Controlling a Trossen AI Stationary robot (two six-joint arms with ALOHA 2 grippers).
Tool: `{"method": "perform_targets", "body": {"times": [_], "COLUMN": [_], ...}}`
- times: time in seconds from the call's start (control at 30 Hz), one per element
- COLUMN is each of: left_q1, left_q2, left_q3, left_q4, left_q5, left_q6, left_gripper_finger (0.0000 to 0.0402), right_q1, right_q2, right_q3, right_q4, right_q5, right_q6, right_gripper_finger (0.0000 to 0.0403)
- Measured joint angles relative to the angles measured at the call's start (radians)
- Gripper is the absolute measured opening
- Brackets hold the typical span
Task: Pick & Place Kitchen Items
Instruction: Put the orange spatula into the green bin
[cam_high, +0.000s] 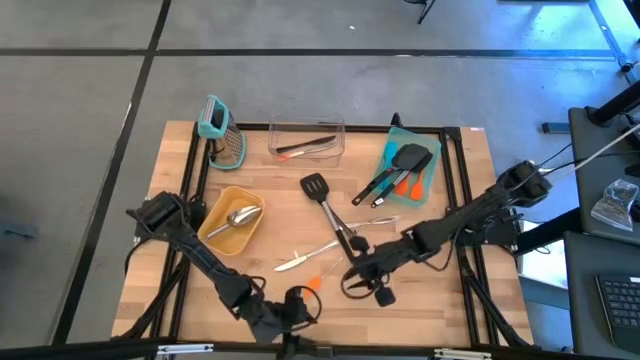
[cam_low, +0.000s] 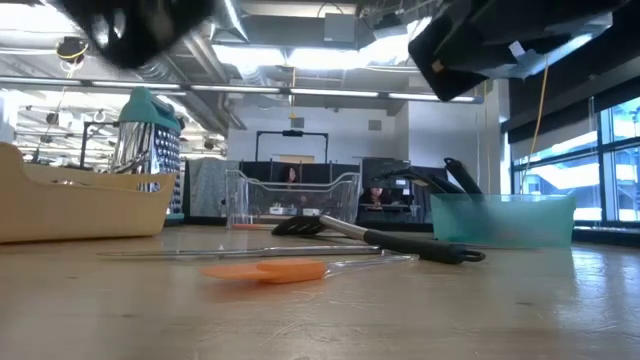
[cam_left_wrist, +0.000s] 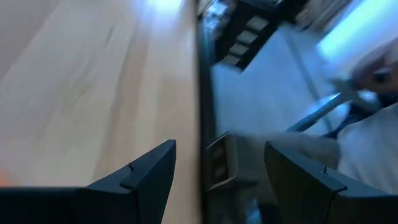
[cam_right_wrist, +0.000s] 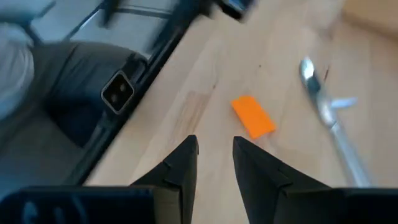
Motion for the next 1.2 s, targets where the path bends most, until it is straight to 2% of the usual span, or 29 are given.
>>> {"method": "perform_targets", "body": {"times": [0.1,0.17,0.3,0.37,0.5,0.67,0.77,0.9,1.2], "left_q1": [-0.022,-0.040,-0.082,-0.106,-0.141,-0.154,-0.137,-0.101,-0.061], "left_q2": [0.000,0.000,-0.001,-0.001,-0.001,0.025,0.063,0.103,0.114], "left_q3": [0.000,0.000,0.000,0.000,0.000,0.000,0.000,0.000,0.000], "left_q4": [0.107,0.185,0.280,0.287,0.267,0.270,0.275,0.272,0.279], "left_q5": [-0.024,-0.060,-0.159,-0.219,-0.329,-0.458,-0.543,-0.556,-0.448], "left_q6": [0.074,0.140,0.241,0.257,0.251,0.258,0.236,0.174,0.150], "left_gripper_finger": [0.0242,0.0242,0.0242,0.0242,0.0242,0.0242,0.0242,0.0242,0.0242], "right_q1": [-0.015,-0.023,-0.015,-0.003,0.006,0.003,0.000,-0.011,-0.056], "right_q2": [0.067,0.116,0.206,0.238,0.248,0.248,0.267,0.291,0.335], "right_q3": [0.086,0.143,0.221,0.237,0.237,0.236,0.237,0.236,0.212], "right_q4": [-0.085,-0.157,-0.245,-0.274,-0.342,-0.255,-0.220,-0.303,-0.330], "right_q5": [-0.032,-0.050,-0.018,-0.002,0.021,0.210,0.212,0.206,0.206], "right_q6": [0.180,0.219,0.125,0.062,0.036,0.040,0.040,0.042,0.059], "right_gripper_finger": [0.0106,0.0106,0.0106,0.0106,0.0106,0.0106,0.0106,0.0106,0.0106]}}
